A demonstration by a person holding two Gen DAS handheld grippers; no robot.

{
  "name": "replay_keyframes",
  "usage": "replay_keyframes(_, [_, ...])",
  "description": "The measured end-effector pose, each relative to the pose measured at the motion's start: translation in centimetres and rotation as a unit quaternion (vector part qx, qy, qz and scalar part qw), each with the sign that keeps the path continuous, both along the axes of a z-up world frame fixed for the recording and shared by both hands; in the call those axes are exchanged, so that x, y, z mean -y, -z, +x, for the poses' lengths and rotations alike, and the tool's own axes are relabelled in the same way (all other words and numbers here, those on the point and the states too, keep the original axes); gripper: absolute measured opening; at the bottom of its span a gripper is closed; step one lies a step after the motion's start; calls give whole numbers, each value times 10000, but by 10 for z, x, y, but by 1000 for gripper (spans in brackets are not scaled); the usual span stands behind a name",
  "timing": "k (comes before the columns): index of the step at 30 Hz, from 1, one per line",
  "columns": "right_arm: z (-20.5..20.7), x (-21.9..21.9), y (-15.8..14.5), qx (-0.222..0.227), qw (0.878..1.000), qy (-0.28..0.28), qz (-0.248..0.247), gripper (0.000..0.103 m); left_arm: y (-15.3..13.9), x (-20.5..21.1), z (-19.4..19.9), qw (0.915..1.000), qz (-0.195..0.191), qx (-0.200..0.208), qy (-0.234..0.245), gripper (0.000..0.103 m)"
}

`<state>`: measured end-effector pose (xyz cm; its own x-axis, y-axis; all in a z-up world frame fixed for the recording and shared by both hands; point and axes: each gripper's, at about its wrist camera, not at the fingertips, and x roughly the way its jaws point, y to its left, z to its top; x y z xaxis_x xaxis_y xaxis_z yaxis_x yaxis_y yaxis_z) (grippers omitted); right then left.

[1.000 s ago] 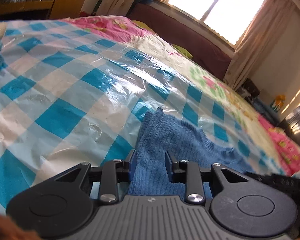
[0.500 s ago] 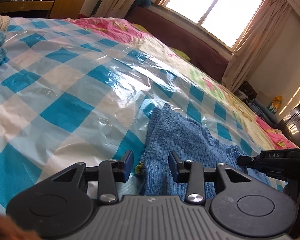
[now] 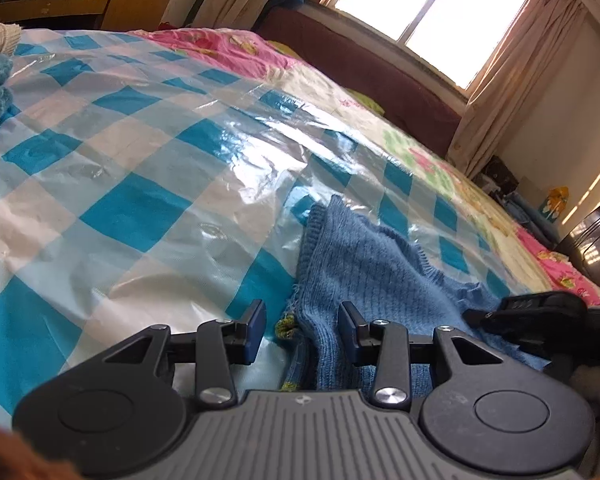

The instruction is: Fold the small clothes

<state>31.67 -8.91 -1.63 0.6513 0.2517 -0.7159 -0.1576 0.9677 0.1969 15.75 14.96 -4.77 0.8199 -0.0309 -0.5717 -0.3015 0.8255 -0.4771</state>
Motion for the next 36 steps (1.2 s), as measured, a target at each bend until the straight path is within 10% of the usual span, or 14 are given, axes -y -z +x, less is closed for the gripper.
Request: replay_keyframes(36, [-43,-24,-26,120,9975,-442,-536,14,-2,1,2,9981,-337,-217,458,44])
